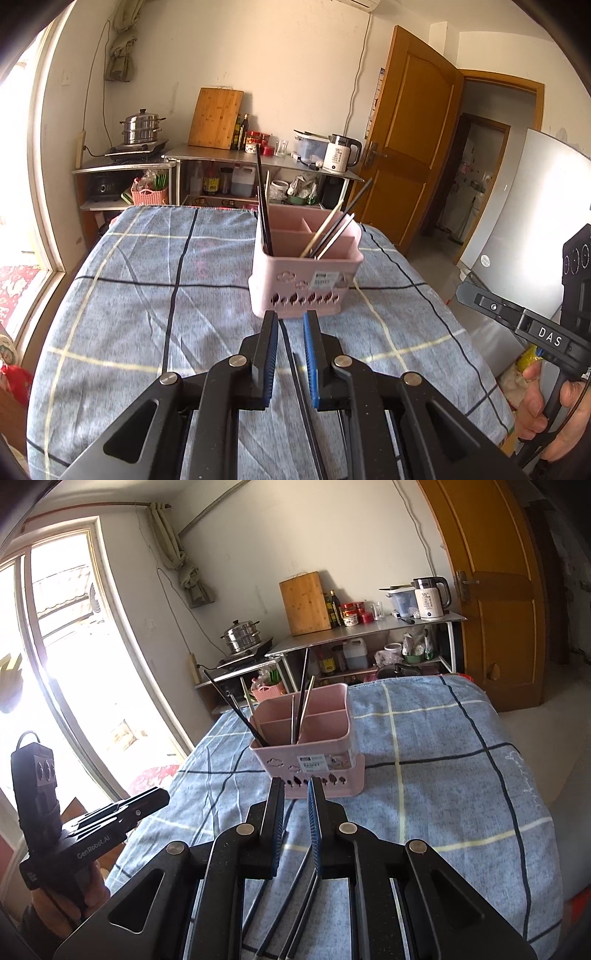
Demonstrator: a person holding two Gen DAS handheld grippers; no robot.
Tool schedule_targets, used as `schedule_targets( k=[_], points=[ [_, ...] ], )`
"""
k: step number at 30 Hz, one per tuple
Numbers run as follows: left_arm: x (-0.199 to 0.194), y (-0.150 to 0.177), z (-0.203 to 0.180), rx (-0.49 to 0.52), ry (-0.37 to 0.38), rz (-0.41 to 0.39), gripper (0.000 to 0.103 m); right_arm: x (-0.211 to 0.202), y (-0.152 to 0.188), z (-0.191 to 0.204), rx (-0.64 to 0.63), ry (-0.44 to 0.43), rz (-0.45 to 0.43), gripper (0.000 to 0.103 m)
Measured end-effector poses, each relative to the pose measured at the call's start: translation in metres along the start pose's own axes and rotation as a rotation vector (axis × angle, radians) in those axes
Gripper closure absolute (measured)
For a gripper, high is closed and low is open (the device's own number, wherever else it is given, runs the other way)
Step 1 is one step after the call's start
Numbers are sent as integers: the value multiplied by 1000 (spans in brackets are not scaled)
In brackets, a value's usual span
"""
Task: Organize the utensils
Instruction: 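Move both tools back down to the remaining black chopsticks on the cloth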
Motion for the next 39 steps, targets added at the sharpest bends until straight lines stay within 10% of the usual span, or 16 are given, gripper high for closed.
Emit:
schedule_targets(
  k=[39],
  points=[
    [68, 84, 1, -30, 24, 197, 83, 68, 88, -11, 5, 57, 246, 86]
  ],
)
Point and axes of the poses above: each gripper's, at about its wrist camera, not at the fingertips, and x roughly the way its jaws point, z to its left, y to its underside, the point moved 3 cm from there along x, roughly the way its jaws point, and after that the axes turned 6 degrees about y, right-handed, at the moved point
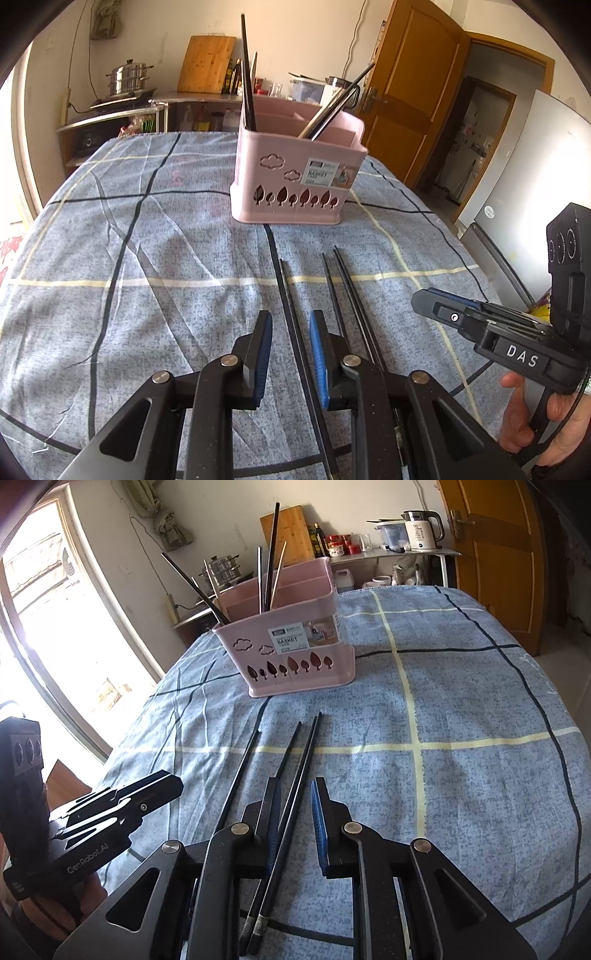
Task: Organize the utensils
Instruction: 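Move both tools back down to the remaining black chopsticks on the cloth, then close the left tool on a black chopstick while the right tool grasps another black chopstick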
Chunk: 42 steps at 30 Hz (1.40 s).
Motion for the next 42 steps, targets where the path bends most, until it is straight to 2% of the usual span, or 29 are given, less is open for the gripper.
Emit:
schedule_targets(
  k=[6, 17, 32, 42],
  points=[
    [21, -1, 7, -11, 3, 34, 83, 27, 3, 3, -10, 26, 57, 86],
    [33, -2, 12, -27, 8, 52, 83, 52, 5, 6, -19, 61, 108, 86],
    [43, 0, 11, -35, 9, 77, 83, 53, 5, 10, -70, 127, 122, 85],
    [58, -5, 13, -53, 19, 103, 83, 47, 7, 3, -91, 122, 149, 88]
  ],
)
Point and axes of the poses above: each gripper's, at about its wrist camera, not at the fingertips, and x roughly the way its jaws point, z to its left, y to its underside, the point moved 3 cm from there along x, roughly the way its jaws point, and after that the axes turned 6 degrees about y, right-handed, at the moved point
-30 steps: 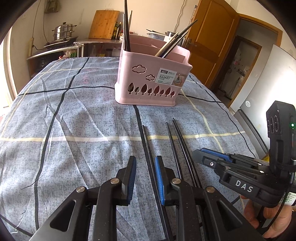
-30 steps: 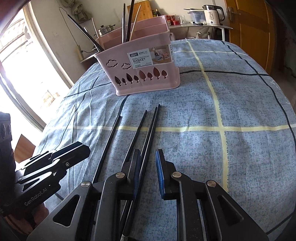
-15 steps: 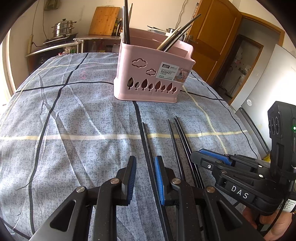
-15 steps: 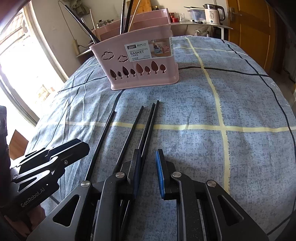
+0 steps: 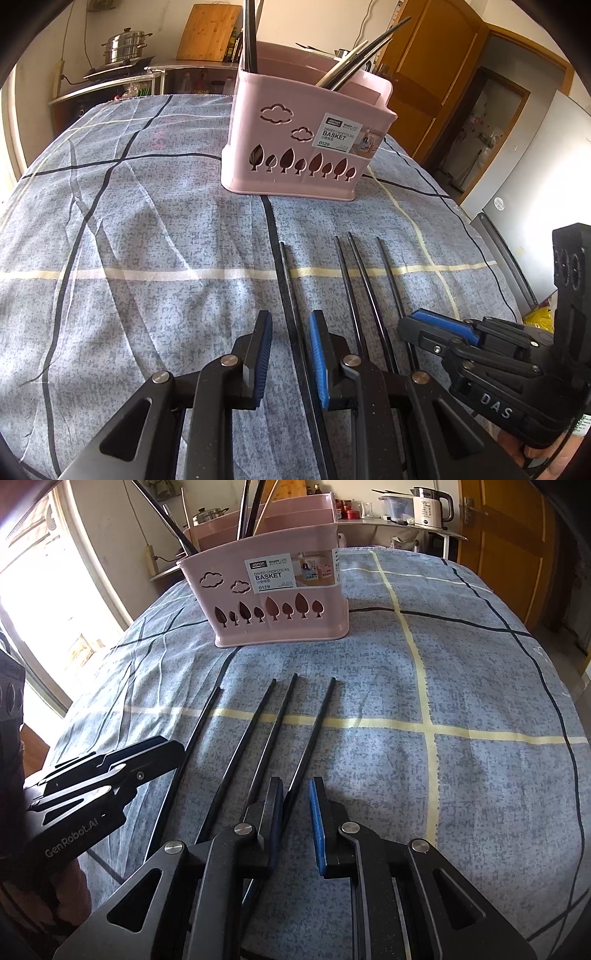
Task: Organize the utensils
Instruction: 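Close the left tool on a black chopstick while the right tool grasps another black chopstick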
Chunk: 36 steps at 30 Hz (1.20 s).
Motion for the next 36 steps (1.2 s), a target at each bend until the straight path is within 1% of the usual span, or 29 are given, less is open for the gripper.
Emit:
schedule_targets(
  k=[10, 13, 17, 22, 28, 31, 34, 36],
  points=[
    [8, -2, -3, 18, -40, -8, 83, -5, 5, -23, -21, -8, 20, 90],
    [8, -2, -3, 16, -53, -8, 85, -6, 4, -29, -3, -8, 26, 90],
    [11, -6, -3, 26, -80, -1, 85, -5, -2, -35, 60, -21, 19, 90],
    [18, -14, -6, 49, -117, 21, 85, 4, -13, -42, 99, 13, 18, 90],
    [23, -17, -11, 91, -153, 27, 85, 12, -24, -40, 101, 38, 5, 90],
    [24, -17, -13, 98, -159, 28, 87, 13, -26, -40, 97, 39, 0, 91],
    [23, -17, -11, 91, -166, 29, 96, 14, -27, -39, 84, 44, 3, 93],
    [22, -20, -5, 62, -137, 34, 97, 15, -29, -42, 92, 34, 10, 93]
  ],
)
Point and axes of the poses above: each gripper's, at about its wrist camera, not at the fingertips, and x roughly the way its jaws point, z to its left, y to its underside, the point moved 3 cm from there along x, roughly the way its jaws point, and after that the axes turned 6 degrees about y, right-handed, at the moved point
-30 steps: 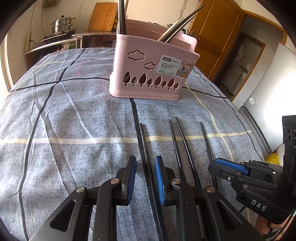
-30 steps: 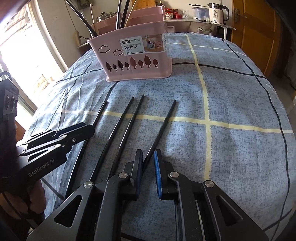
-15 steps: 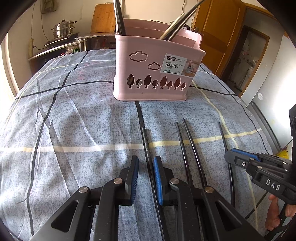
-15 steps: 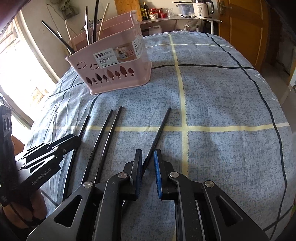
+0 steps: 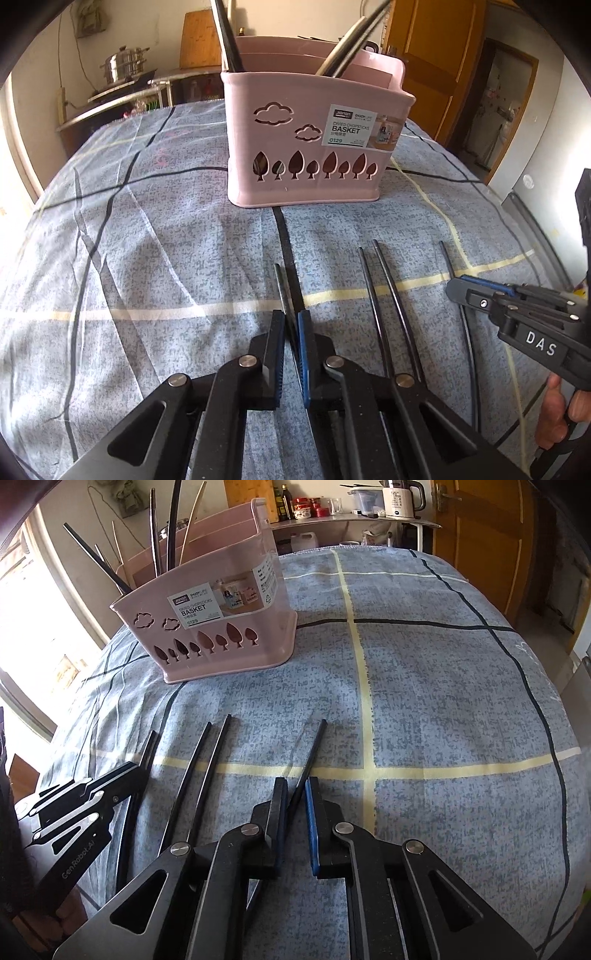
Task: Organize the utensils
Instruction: 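Close the left tool on a black chopstick while the right tool grasps another black chopstick, then lift the black chopstick into the pink basket with the left tool while the right tool carries its own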
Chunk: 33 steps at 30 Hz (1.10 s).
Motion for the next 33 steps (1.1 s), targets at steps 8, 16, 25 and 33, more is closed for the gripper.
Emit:
schedule_targets(
  k=[8, 16, 25, 33],
  points=[
    [-26, -10, 0, -10, 57, -50, 97, -20, -6, 3, 8, -60, -39, 95],
    [-78, -40, -7, 8, 98, -162, 98, -69, -31, 8, 3, -104, -160, 97],
    [-128, -79, -14, 55, 104, -280, 98, -123, -63, 8, -3, -111, -319, 98],
    [-151, -96, -15, 71, 96, -345, 99, -143, -73, 1, -2, -111, -385, 98]
  ],
)
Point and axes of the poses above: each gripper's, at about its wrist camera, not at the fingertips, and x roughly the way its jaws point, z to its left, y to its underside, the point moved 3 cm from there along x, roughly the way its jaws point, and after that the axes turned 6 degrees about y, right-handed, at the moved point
